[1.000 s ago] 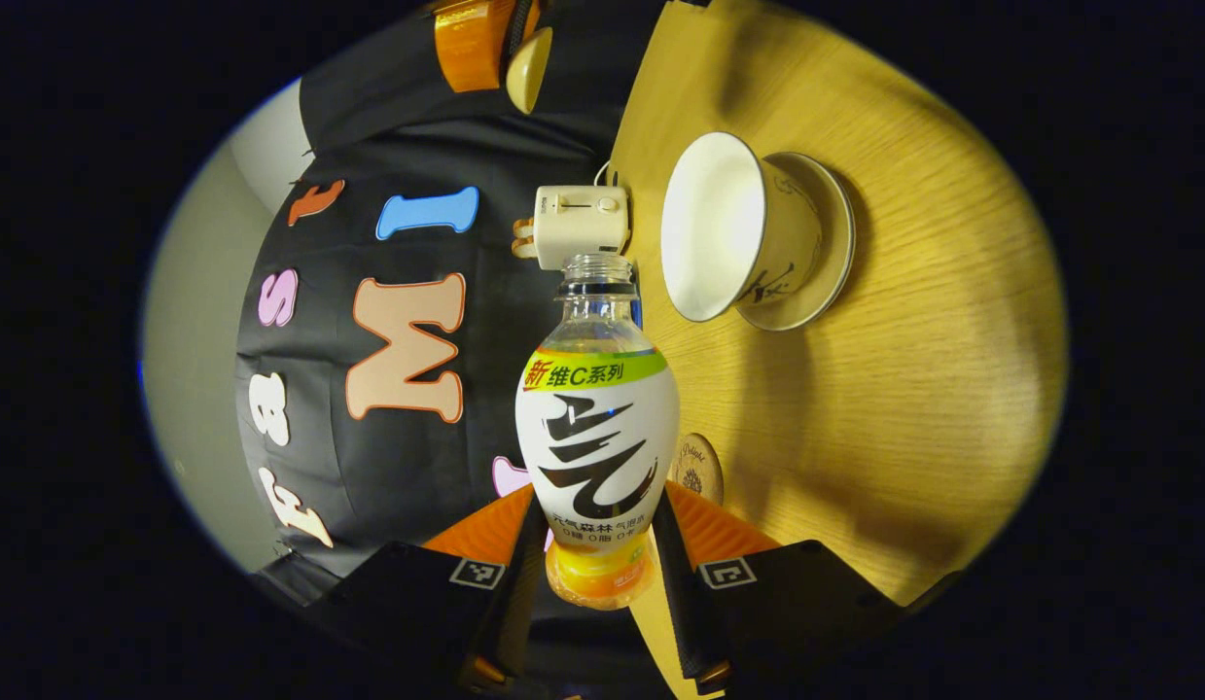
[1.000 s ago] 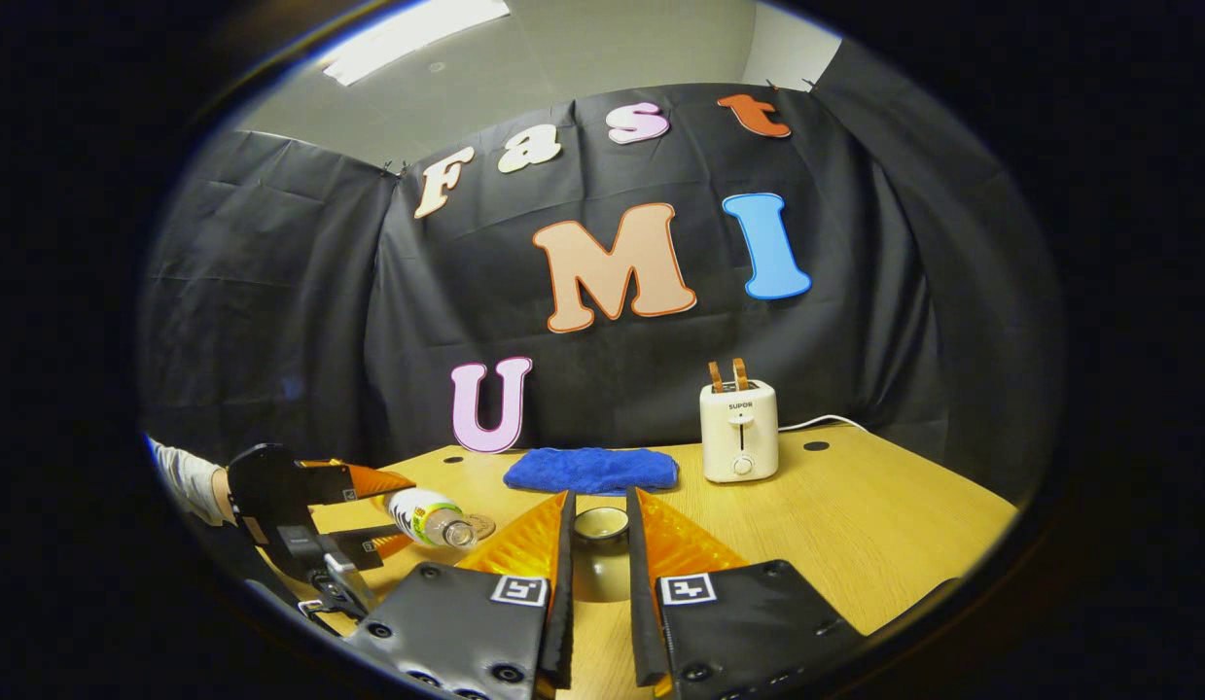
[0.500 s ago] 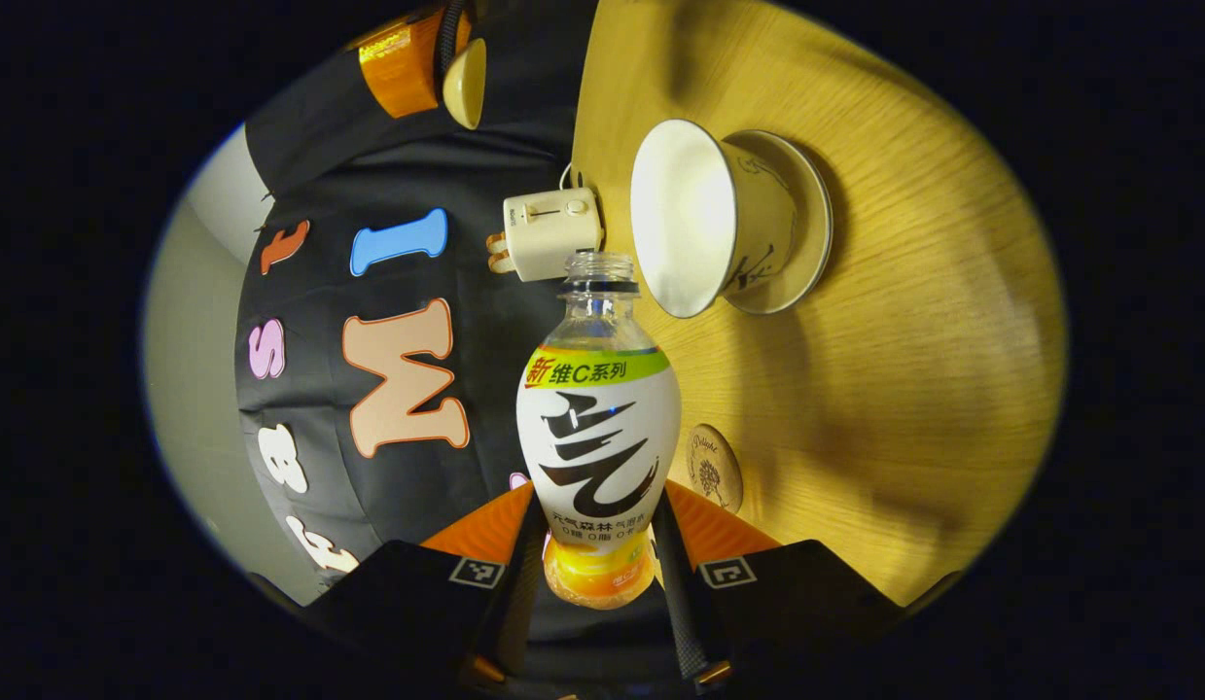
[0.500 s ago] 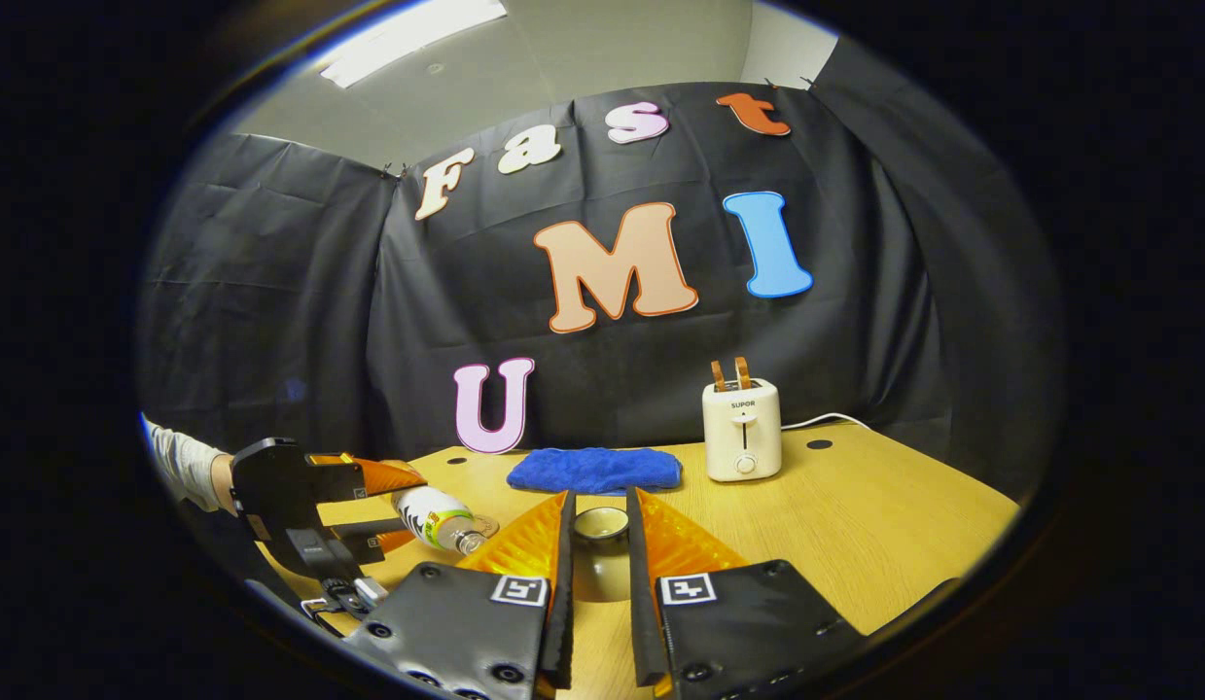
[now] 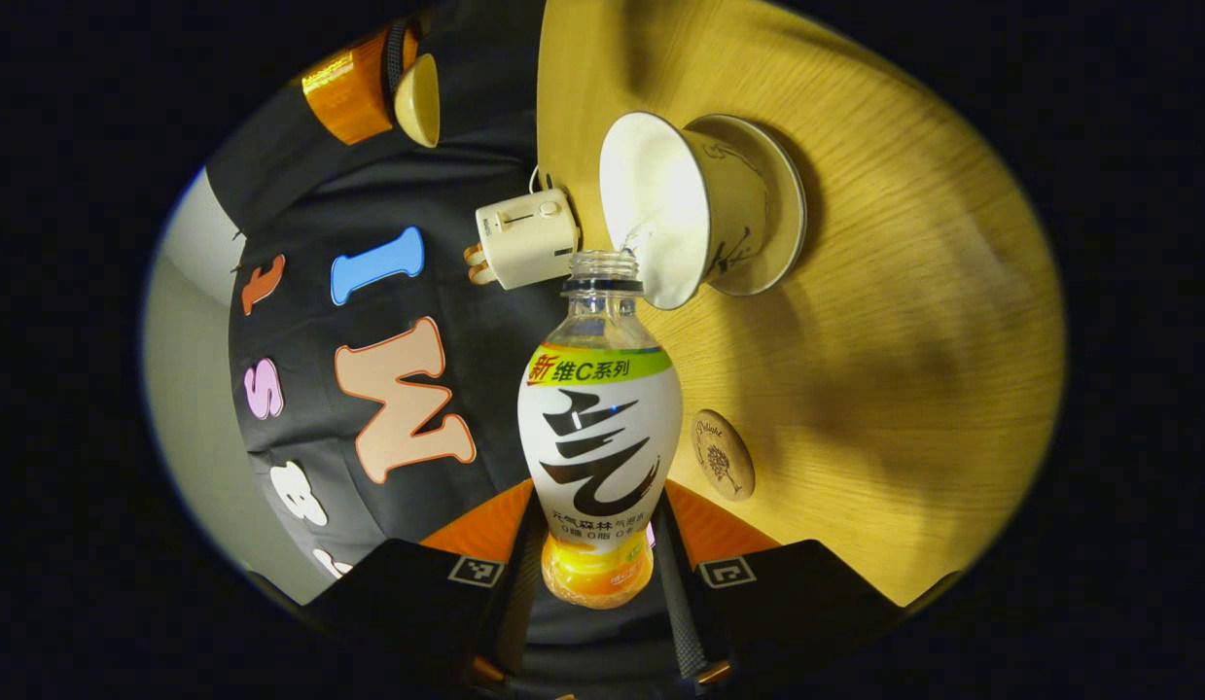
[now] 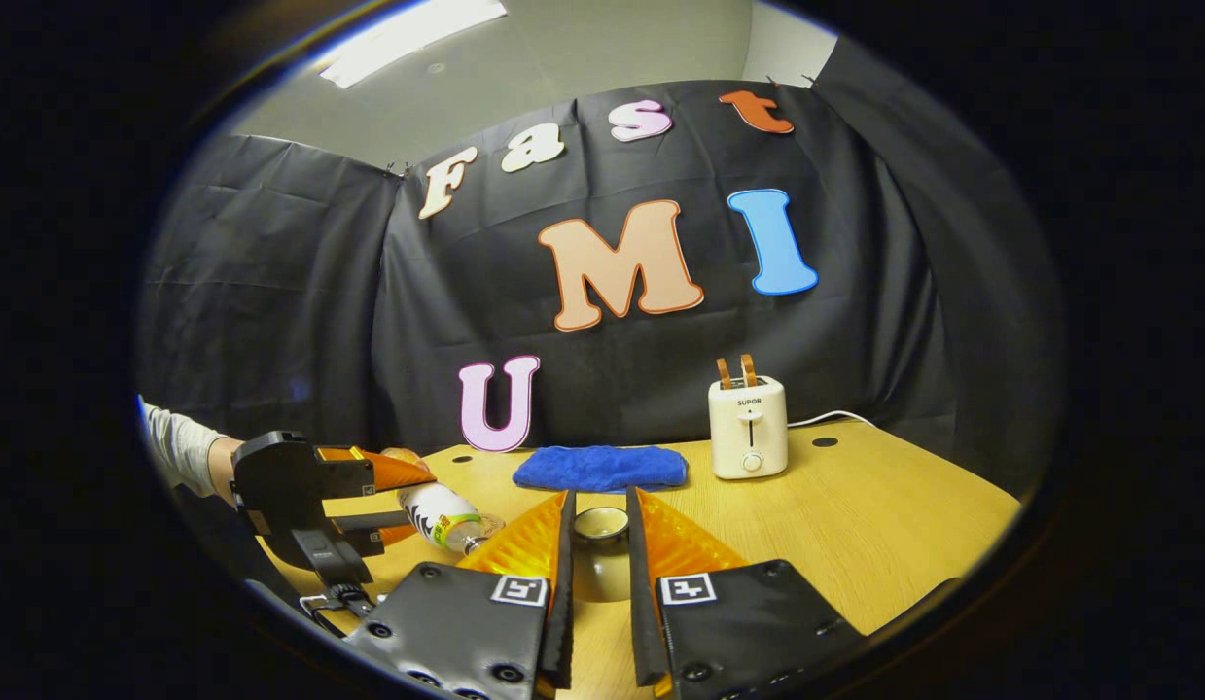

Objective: Open the teacup lid with one hand, grasp the water bottle and pour water into the teacup with the other hand; after pouring, place the water bottle on the coaster and then close the teacup lid.

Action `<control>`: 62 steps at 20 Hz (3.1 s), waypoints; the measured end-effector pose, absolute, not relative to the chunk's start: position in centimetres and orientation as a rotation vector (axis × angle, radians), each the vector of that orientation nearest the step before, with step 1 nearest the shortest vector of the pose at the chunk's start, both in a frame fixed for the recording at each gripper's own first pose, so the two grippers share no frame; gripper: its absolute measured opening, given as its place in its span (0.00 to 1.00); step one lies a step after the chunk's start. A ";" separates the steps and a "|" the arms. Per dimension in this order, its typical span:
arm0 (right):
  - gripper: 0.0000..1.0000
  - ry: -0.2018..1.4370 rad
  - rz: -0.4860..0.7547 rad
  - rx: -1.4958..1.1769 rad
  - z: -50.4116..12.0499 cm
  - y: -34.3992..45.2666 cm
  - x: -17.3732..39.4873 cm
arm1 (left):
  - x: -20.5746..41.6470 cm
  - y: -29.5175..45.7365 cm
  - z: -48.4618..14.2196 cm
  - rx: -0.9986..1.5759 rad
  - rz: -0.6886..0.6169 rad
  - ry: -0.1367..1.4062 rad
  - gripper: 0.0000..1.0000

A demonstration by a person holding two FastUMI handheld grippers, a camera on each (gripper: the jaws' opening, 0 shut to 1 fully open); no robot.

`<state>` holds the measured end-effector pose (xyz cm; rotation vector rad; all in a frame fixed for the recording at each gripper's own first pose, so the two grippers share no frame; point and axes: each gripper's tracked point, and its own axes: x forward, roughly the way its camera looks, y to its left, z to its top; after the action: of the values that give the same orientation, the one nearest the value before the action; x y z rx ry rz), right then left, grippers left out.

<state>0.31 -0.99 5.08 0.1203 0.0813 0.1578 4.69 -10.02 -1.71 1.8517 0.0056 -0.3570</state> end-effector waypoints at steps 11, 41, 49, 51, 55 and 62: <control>0.26 0.087 0.168 0.134 5.0 -0.7 0.3 | 4.9 -9.7 -0.5 1.994 -0.347 0.021 0.58; 0.26 0.089 0.172 0.138 5.0 -0.7 0.3 | 5.6 -10.0 0.7 2.113 -0.395 0.009 0.58; 0.27 0.083 0.168 0.144 5.2 -1.0 0.3 | 5.1 -9.7 -1.4 1.922 -0.447 0.054 0.57; 0.27 0.084 0.165 0.146 5.2 -1.0 0.3 | 5.1 -9.7 -2.1 1.828 -0.461 0.060 0.58; 0.26 0.086 0.165 0.145 5.0 -0.9 0.4 | 4.0 -9.9 -3.7 1.556 -0.449 0.099 0.58; 0.26 0.104 0.191 0.133 4.3 0.6 0.3 | 3.9 -10.8 -3.2 1.183 -0.438 0.137 0.57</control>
<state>0.33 0.62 4.26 0.1330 0.1039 0.1912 3.92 -10.81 -3.21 1.1829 0.1371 -0.4376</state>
